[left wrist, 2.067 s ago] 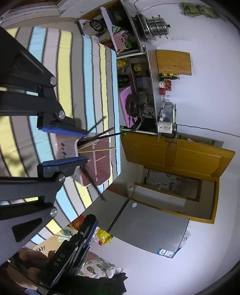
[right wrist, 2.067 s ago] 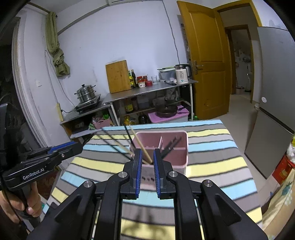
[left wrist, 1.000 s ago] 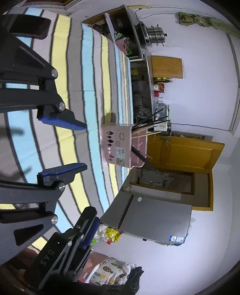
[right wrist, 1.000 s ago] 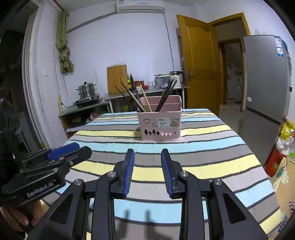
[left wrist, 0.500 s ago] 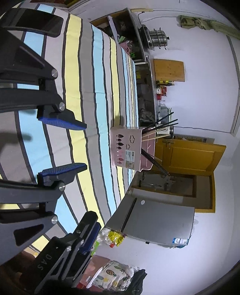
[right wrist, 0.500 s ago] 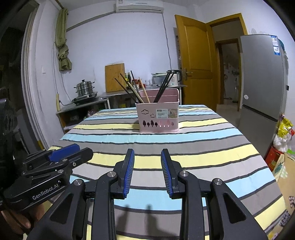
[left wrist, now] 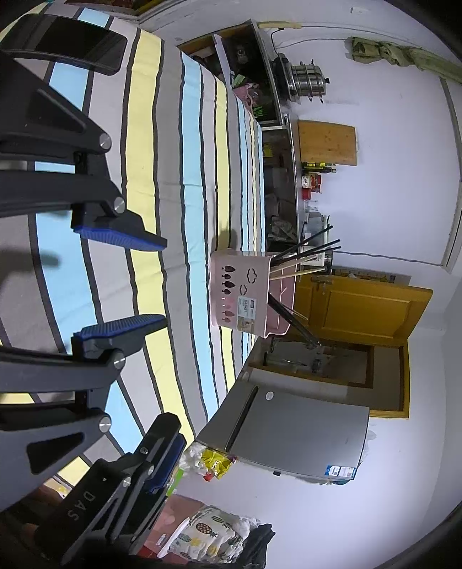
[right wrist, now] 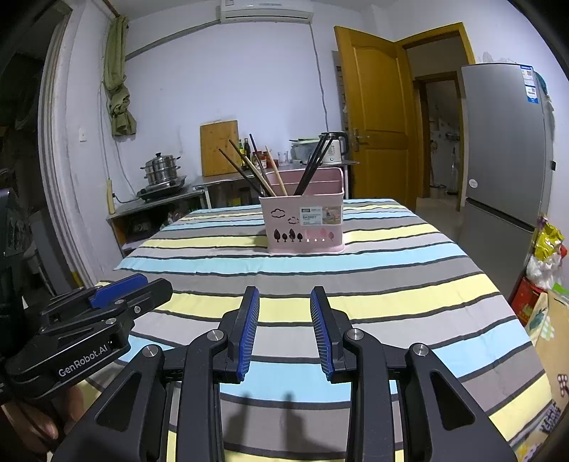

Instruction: Organize utensils

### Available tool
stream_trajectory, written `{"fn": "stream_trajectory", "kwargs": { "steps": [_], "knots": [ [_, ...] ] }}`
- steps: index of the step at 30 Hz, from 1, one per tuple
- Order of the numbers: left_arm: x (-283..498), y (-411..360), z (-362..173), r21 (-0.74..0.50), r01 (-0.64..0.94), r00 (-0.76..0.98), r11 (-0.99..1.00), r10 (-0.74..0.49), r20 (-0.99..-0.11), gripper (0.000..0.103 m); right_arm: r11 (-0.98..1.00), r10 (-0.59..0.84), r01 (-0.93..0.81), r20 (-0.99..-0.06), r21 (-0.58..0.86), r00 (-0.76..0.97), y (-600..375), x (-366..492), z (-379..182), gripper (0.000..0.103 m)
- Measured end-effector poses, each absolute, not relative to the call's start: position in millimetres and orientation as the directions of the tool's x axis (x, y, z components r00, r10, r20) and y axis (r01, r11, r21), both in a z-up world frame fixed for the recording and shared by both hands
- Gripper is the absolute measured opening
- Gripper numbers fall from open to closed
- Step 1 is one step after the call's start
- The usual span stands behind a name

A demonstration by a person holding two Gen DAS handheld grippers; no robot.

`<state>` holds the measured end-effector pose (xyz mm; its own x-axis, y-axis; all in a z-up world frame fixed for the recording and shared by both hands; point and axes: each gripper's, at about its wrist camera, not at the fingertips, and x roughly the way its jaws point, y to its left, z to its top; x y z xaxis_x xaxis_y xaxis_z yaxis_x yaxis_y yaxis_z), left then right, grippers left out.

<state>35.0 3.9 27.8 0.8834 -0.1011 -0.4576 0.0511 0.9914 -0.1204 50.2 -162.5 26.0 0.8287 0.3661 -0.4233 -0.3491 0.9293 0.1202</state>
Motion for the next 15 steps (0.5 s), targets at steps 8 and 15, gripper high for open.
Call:
{"fn": "stream_trajectory", "kwargs": {
  "steps": [8,15],
  "knots": [
    [33.9,2.9,27.6,-0.115,0.050,0.883,0.992,-0.098,-0.460,0.038,0.928,0.369,-0.352,-0.425,0.122,0.826,-162.7,51.4,25.7,0.031],
    [33.7,0.7,28.2,-0.102,0.050,0.881,0.994,-0.092,-0.464,0.038,0.929,0.368,-0.350,-0.425,0.123,0.827,-161.9,50.6,26.1,0.031]
  ]
}}
